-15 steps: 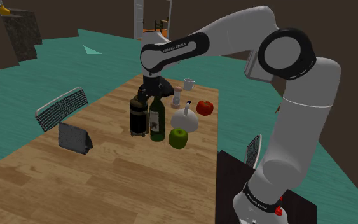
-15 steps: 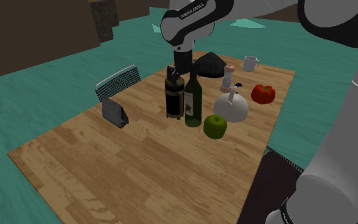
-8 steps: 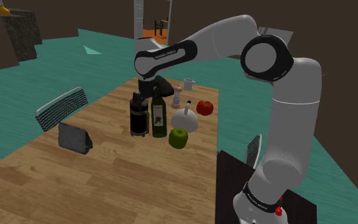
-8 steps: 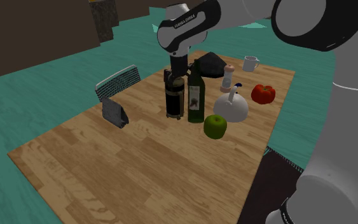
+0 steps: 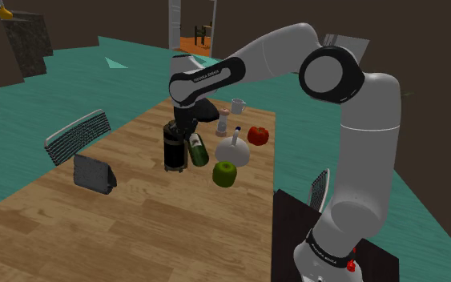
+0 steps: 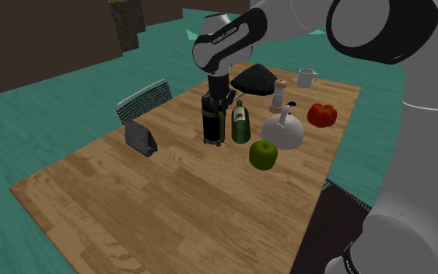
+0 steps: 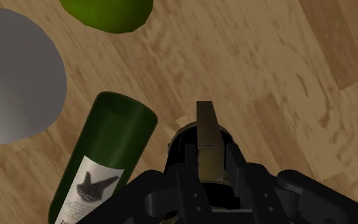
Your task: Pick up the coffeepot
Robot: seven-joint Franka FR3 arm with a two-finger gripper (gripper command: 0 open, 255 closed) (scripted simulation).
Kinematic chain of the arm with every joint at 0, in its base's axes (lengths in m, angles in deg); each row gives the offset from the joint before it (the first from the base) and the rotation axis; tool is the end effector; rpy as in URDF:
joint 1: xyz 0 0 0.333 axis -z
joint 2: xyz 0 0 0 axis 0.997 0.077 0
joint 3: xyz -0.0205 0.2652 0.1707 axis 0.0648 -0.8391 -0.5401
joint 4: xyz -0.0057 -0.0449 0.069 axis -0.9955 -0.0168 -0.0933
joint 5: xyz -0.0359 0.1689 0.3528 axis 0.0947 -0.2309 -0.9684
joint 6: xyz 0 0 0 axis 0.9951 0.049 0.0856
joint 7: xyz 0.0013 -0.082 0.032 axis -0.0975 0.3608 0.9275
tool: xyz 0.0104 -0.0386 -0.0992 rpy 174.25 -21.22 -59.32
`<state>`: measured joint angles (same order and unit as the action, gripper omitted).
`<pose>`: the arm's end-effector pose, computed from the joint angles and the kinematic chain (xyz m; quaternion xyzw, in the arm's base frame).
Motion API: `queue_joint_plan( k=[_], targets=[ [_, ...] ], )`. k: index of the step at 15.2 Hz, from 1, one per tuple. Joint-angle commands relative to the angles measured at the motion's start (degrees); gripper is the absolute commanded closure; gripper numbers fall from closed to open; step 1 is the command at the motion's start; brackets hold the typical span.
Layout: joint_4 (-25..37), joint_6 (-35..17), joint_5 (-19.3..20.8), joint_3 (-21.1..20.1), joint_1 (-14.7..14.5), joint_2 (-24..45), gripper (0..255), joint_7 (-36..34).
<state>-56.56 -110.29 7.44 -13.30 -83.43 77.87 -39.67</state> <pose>0.6418 0.0423 0.3644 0.9986 -0.0422 -0.0188 0.0239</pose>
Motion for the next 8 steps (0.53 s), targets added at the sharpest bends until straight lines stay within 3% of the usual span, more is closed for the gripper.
queue_joint_plan(
  k=[1, 8],
  targets=[
    [0.00, -0.02, 0.00, 0.00, 0.00, 0.02, 255, 0.00],
    [0.44, 0.70, -0.06, -0.02, 0.02, -0.27, 255, 0.09]
  ],
)
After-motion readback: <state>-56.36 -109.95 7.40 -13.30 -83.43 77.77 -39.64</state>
